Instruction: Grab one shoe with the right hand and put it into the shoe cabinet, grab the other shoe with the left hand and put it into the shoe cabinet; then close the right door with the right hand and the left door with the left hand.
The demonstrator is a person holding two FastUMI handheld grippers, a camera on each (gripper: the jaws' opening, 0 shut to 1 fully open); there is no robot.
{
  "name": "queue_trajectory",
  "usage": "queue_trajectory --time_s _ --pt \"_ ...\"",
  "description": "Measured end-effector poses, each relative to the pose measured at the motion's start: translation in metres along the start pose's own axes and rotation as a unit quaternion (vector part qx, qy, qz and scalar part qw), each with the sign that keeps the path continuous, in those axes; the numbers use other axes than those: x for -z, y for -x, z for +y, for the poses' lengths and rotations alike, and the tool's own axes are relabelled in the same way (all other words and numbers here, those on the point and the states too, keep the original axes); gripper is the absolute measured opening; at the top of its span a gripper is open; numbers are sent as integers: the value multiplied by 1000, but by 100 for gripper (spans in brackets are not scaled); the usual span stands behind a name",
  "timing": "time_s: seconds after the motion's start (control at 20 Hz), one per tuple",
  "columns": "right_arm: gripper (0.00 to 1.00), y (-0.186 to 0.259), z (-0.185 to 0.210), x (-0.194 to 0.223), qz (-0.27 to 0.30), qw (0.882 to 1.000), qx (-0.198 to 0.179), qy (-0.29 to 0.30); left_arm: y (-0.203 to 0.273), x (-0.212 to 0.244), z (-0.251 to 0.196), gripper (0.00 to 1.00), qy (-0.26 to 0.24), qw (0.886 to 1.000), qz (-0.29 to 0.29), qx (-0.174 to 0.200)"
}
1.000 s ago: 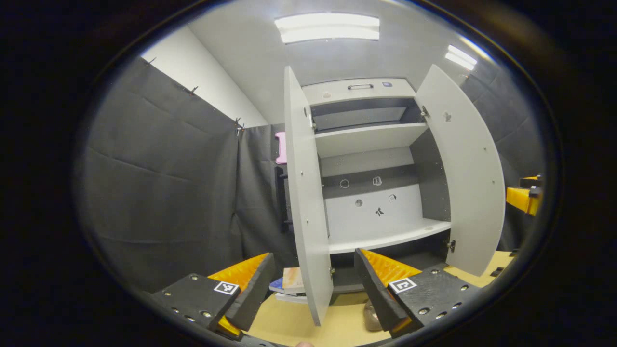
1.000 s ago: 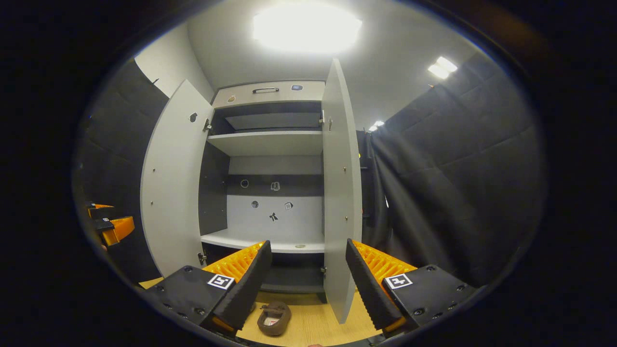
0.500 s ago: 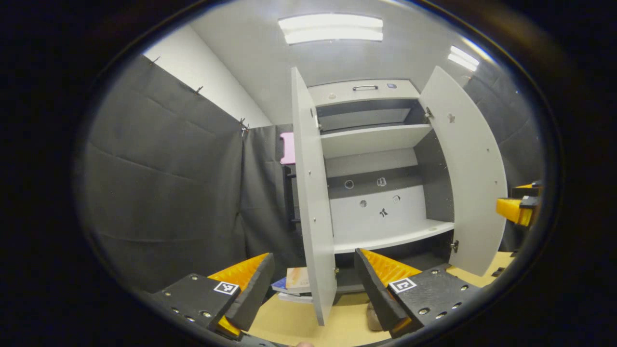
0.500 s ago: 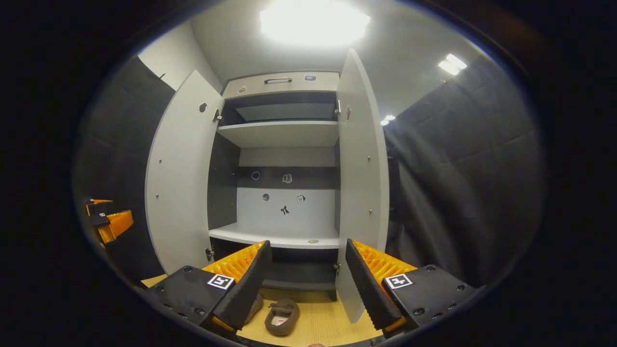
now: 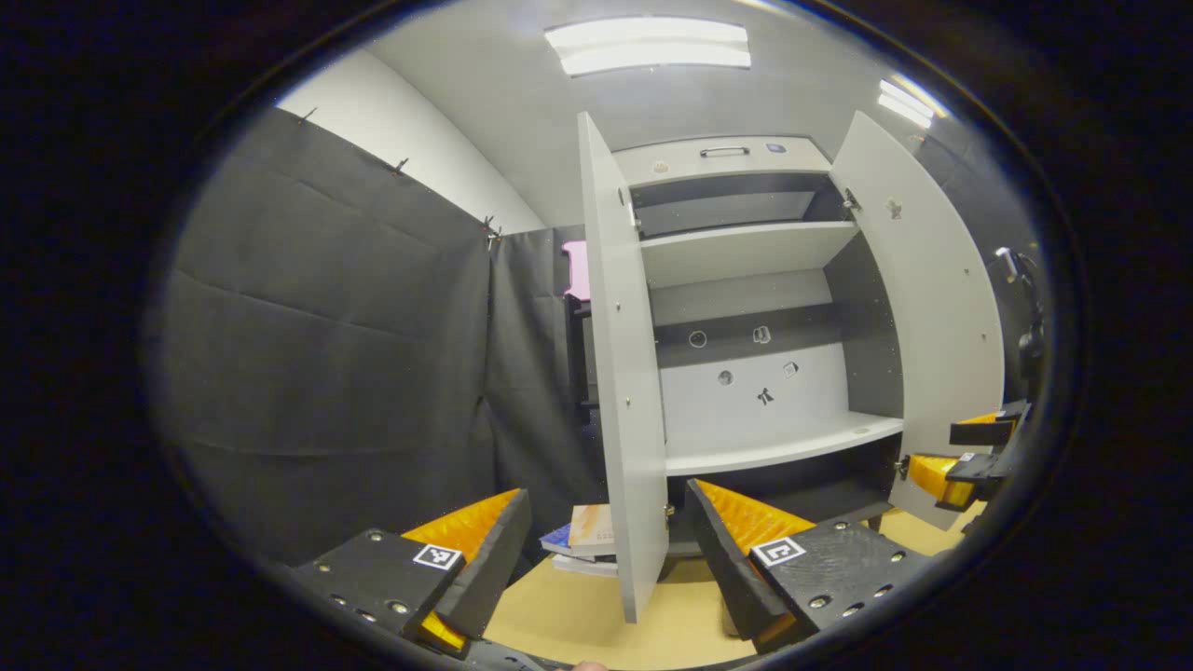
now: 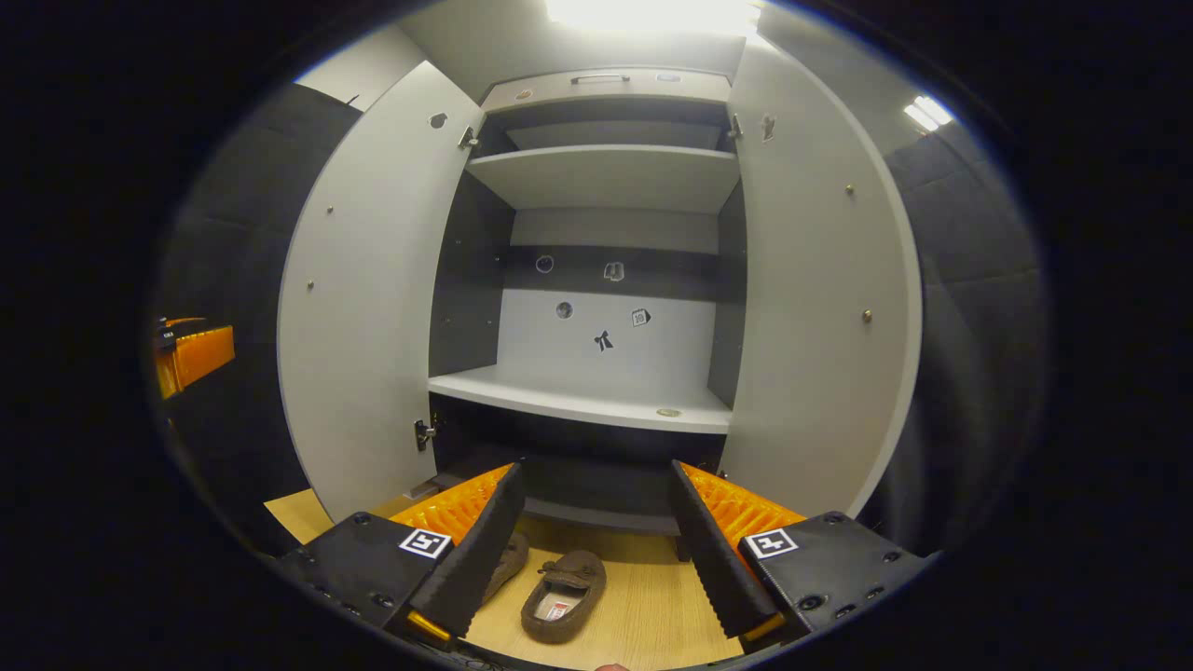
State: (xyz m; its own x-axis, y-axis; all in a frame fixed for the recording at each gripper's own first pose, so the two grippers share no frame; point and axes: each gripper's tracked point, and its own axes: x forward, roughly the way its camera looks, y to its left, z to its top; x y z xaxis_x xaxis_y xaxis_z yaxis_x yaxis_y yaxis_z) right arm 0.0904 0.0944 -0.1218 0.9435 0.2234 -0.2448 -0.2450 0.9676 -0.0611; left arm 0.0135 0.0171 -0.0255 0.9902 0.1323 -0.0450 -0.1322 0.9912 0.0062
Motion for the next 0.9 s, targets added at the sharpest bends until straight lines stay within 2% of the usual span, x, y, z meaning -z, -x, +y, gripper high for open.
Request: queue_trajectory --time_s 0.4,0.55,0.65,0.75,0.8,0.9 --pt "99 -51 32 80 100 993 -51 -39 -7 18 -1 100 -15 999 28 -15" --pt "99 -64 44 112 143 986 -68 -50 -10 17 2 100 -21 999 29 -21" --pt "98 -70 55 136 173 980 -84 -55 -9 18 6 96 -23 999 29 -28" --pt "97 -74 60 159 201 974 -87 -51 -9 19 10 100 -22 999 32 -34" --pt "97 -75 63 170 213 972 -87 -50 -7 19 14 96 -23 998 34 -37" --pt "97 -78 68 188 234 967 -91 -50 -4 21 20 97 -27 998 39 -43"
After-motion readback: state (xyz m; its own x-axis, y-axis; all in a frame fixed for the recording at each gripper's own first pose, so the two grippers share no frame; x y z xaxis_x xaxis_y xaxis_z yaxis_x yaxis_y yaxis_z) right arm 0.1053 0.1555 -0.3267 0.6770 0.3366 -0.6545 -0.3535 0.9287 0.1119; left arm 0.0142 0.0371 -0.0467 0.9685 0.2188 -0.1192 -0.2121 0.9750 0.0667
